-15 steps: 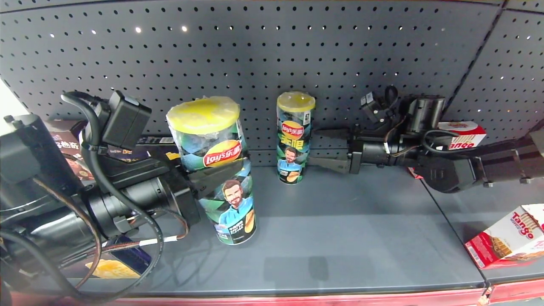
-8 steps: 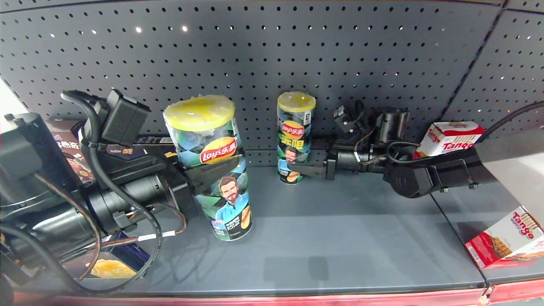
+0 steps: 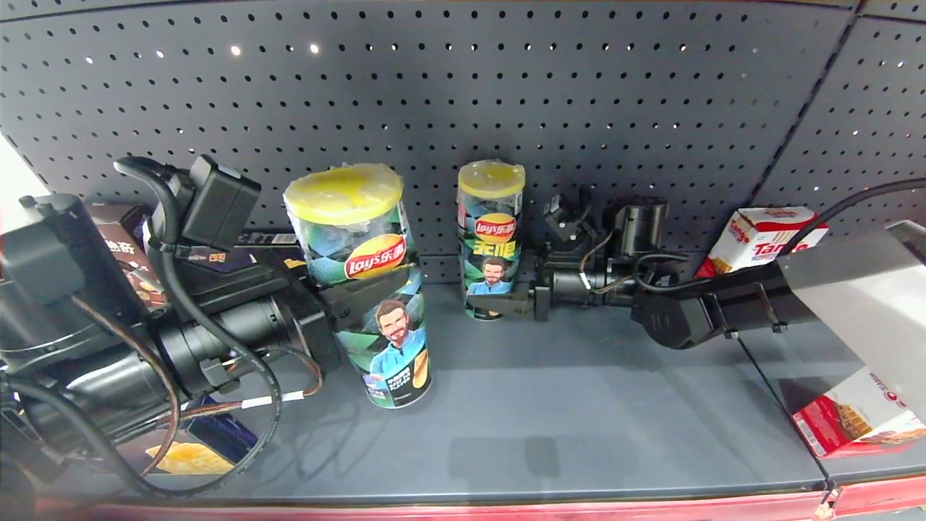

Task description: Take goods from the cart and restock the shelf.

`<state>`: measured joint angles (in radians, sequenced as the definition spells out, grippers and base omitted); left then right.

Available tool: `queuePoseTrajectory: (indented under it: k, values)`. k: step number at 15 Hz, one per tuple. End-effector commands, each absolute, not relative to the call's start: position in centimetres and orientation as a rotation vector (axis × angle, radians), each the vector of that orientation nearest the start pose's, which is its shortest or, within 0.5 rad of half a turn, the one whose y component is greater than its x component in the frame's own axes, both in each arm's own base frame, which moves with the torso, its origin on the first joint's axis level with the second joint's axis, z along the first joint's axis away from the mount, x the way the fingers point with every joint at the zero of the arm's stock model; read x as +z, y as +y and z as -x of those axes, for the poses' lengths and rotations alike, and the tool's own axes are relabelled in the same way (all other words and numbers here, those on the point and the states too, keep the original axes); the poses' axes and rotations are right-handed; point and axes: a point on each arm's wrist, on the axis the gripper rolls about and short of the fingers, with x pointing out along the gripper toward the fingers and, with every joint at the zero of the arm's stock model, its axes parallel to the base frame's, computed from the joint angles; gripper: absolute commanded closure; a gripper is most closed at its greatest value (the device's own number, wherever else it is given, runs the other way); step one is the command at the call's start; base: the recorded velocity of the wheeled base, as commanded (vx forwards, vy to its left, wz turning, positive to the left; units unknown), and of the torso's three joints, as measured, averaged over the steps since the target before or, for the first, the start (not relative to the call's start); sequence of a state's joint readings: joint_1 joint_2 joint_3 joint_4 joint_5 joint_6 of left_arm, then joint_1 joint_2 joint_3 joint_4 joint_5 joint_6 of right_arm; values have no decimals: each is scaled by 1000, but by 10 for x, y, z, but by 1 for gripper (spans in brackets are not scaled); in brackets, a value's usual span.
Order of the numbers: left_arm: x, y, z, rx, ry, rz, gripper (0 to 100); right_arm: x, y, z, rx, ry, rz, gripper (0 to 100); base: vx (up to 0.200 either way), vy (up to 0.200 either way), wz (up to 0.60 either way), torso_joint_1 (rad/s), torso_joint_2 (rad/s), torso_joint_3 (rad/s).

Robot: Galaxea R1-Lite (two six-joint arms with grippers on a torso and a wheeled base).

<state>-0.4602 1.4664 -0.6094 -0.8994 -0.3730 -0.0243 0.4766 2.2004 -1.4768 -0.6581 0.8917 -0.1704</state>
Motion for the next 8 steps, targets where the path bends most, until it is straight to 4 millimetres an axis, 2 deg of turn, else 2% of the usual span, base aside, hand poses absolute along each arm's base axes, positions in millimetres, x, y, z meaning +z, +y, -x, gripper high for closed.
queuePoseTrajectory:
  k: [1, 4, 5, 8]
  values:
    - [220, -115, -213, -833, -34, 25, 100, 174, 231, -391, 1373, -40, 128, 0, 0, 0, 0, 0, 0, 0]
    - [221, -114, -212, -833, -37, 25, 100, 170, 238, -389, 1383, -39, 128, 0, 0, 0, 0, 0, 0, 0]
    - [221, -114, -212, -833, -37, 25, 100, 170, 238, -389, 1383, -39, 128, 100, 0, 0, 0, 0, 0, 0]
    - [221, -114, -212, -833, -39, 25, 100, 170, 243, -385, 1374, -38, 130, 100, 0, 0, 0, 0, 0, 0]
